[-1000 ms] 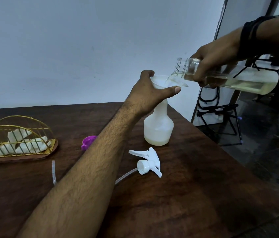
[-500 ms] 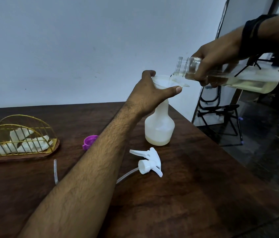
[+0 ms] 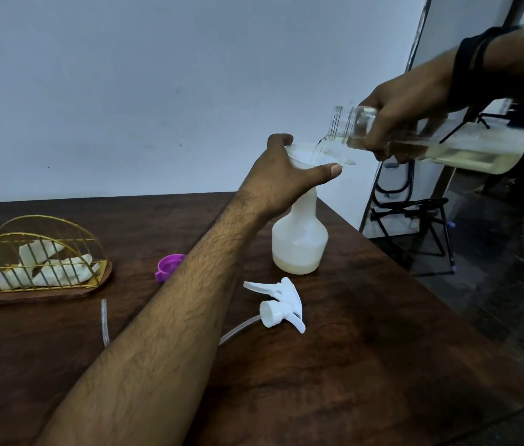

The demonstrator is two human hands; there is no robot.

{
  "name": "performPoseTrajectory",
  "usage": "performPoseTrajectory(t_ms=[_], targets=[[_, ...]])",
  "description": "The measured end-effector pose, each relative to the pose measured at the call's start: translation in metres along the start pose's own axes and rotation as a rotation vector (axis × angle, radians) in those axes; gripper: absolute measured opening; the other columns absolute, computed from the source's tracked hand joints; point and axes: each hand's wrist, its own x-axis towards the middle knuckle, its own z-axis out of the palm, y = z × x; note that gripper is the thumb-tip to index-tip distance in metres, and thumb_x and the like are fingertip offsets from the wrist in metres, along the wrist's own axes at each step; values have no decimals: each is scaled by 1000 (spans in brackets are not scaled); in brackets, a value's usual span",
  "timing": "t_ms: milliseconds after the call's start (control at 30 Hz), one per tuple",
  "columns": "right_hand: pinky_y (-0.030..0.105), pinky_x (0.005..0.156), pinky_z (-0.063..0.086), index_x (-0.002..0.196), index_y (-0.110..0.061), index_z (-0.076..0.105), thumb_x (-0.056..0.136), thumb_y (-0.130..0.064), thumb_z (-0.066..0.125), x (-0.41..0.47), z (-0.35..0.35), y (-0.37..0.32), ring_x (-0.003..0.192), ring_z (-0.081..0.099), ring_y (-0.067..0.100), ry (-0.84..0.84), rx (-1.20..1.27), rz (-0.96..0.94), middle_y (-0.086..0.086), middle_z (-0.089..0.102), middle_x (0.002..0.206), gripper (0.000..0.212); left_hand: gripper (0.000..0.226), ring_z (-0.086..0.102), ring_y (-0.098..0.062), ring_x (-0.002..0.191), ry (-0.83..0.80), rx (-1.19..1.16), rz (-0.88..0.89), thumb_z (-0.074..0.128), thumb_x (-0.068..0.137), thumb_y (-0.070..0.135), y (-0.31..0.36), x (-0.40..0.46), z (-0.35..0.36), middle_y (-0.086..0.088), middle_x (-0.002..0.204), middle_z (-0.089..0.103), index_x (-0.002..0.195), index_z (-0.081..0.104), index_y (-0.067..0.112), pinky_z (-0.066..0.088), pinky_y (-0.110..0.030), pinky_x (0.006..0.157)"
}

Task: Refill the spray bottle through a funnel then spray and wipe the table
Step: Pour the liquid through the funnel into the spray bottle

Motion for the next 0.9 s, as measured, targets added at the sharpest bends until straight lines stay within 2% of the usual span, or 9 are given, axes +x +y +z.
performPoseTrajectory(t_ms=[333, 733, 900], targets=[[45, 76, 55, 110, 3, 64, 80, -9, 73, 0, 2, 6, 71, 70, 36, -2, -5, -4, 13, 73, 79, 34, 100, 54, -23, 128, 1, 10, -4, 80, 76, 57, 0, 1, 1, -5, 149, 47, 153, 28, 21, 52, -41, 103], [41, 69, 57, 112, 6, 62, 86, -6, 71, -2, 2, 8, 73, 69, 36, -4, 2, -14, 13, 73, 78, 30, 101, 54, -23, 128, 5, 20, 1, 80, 76, 58, 0, 1, 1, -5, 148, 47, 154, 28, 20, 51, -42, 105], [42, 73, 56, 111, 3, 65, 81, -10, 73, -2, 1, 6, 73, 70, 36, -12, -6, -6, 14, 73, 79, 33, 100, 54, -23, 129, 5, 26, 8, 80, 77, 58, 0, 0, 1, -5, 148, 48, 154, 28, 20, 50, -42, 105]])
